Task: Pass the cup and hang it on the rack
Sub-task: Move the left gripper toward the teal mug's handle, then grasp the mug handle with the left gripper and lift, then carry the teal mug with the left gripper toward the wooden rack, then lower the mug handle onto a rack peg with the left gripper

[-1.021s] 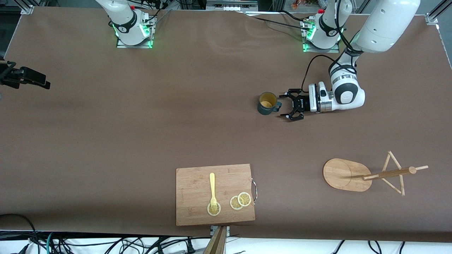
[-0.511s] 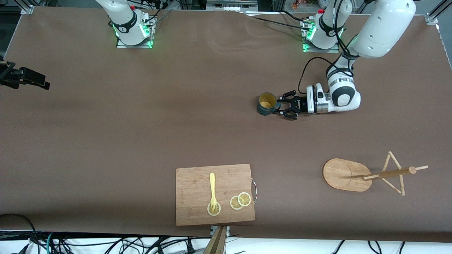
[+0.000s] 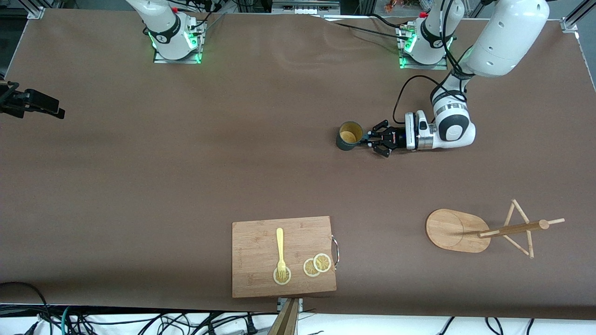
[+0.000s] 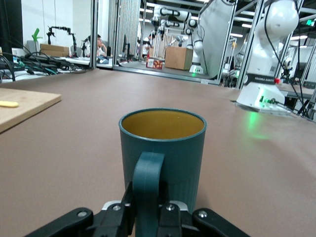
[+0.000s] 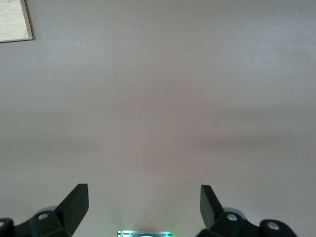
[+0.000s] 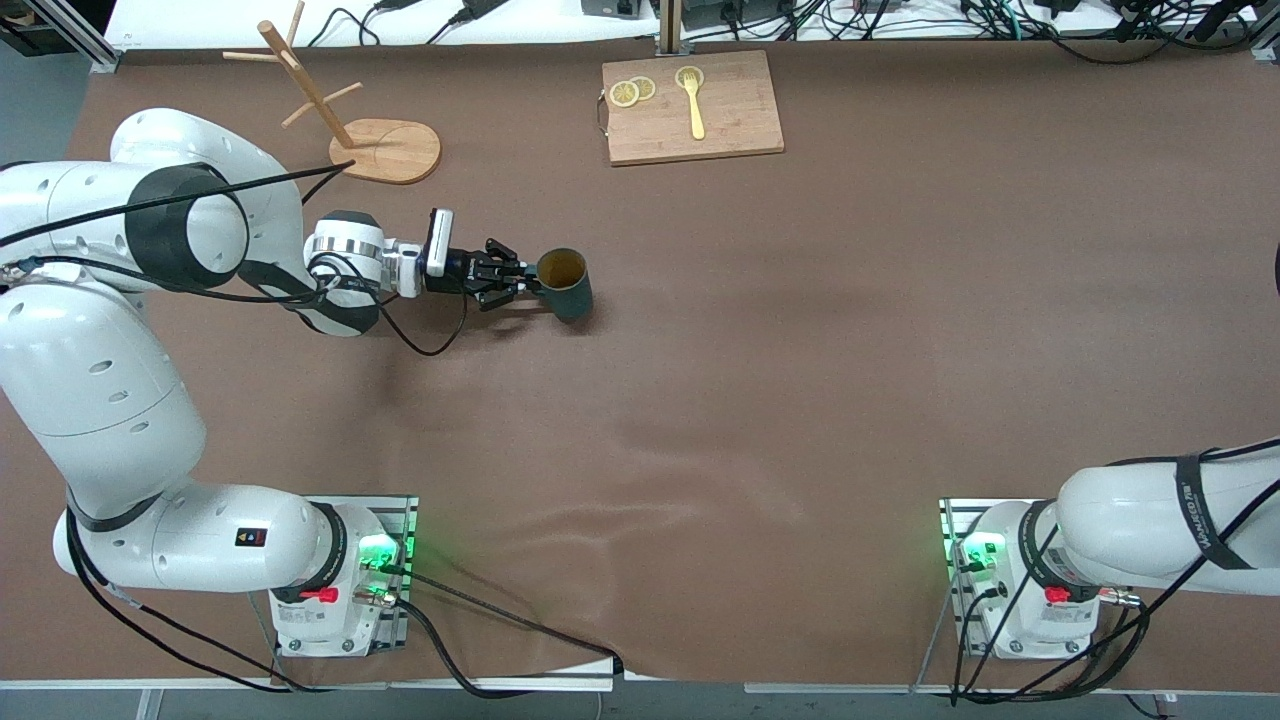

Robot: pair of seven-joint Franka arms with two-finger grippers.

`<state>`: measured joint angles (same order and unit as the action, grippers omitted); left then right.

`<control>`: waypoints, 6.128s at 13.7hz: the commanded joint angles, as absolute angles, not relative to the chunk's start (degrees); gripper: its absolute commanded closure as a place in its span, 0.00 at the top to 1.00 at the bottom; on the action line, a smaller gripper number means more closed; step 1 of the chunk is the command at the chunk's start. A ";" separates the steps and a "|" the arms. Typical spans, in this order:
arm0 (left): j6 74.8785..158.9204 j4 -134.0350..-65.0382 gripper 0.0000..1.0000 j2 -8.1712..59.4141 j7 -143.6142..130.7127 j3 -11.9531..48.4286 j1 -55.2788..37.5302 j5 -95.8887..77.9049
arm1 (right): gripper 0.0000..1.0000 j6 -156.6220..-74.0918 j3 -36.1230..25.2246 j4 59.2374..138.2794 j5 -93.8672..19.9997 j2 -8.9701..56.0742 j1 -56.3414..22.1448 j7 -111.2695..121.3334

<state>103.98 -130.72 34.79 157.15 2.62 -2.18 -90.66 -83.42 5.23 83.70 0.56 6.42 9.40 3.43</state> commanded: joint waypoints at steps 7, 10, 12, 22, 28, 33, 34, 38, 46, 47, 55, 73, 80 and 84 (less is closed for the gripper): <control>98.19 -131.13 0.00 28.92 143.64 2.46 3.67 -92.03 | 1.00 -83.32 5.45 82.27 1.05 7.03 9.58 3.95; 97.47 -130.78 0.00 26.55 135.55 2.46 5.36 -91.93 | 1.00 -83.32 5.36 82.27 1.14 7.03 9.67 4.04; 97.21 -130.78 0.00 26.10 133.60 2.20 5.62 -91.76 | 1.00 -83.32 5.36 82.27 1.14 7.03 9.67 3.96; 90.98 -131.13 0.00 25.40 110.80 2.02 12.81 -85.35 | 1.00 -83.32 5.36 82.27 1.05 7.03 9.67 3.96; 85.69 -131.22 0.00 24.26 88.44 2.02 20.11 -82.27 | 1.00 -83.41 5.36 82.27 1.05 7.12 9.67 3.87; 84.55 -129.04 0.00 20.05 65.88 1.85 26.88 -78.76 | 1.00 -83.32 5.36 82.00 1.05 7.21 9.67 3.87; 84.03 -127.37 0.00 19.78 59.48 1.93 28.63 -76.75 | 1.00 -83.32 5.36 81.91 1.05 7.29 9.67 3.87; 80.69 -116.83 0.00 22.49 38.36 1.93 31.37 -72.34 | 1.00 -83.32 5.36 81.74 0.97 7.38 9.75 4.04; 76.99 -104.51 0.00 29.80 30.24 1.93 34.10 -64.70 | 1.00 -83.41 5.36 81.74 0.97 7.38 9.76 4.13; 76.82 -103.81 0.00 29.79 29.89 1.93 34.71 -63.64 | 1.00 -83.41 5.36 81.65 0.97 7.38 9.76 4.13; 74.36 -102.22 0.00 30.32 28.74 1.93 35.33 -63.02 | 1.00 -83.41 5.36 81.65 0.97 7.38 9.76 4.22; 74.18 -87.21 0.00 37.60 17.86 2.20 34.89 -63.18 | 1.00 -83.41 5.36 81.65 0.97 7.47 9.76 4.31; 75.93 -77.43 0.00 43.68 10.56 2.29 33.22 -66.79 | 1.00 -83.58 5.27 81.65 1.05 7.38 9.84 4.31; 77.87 -72.87 0.00 47.19 9.49 2.20 33.31 -66.97 | 1.00 -83.58 5.27 81.65 1.05 7.47 9.84 4.31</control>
<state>78.12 -77.50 43.73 10.90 2.36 33.42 -65.80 -83.97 5.13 83.20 0.56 6.79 9.48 3.43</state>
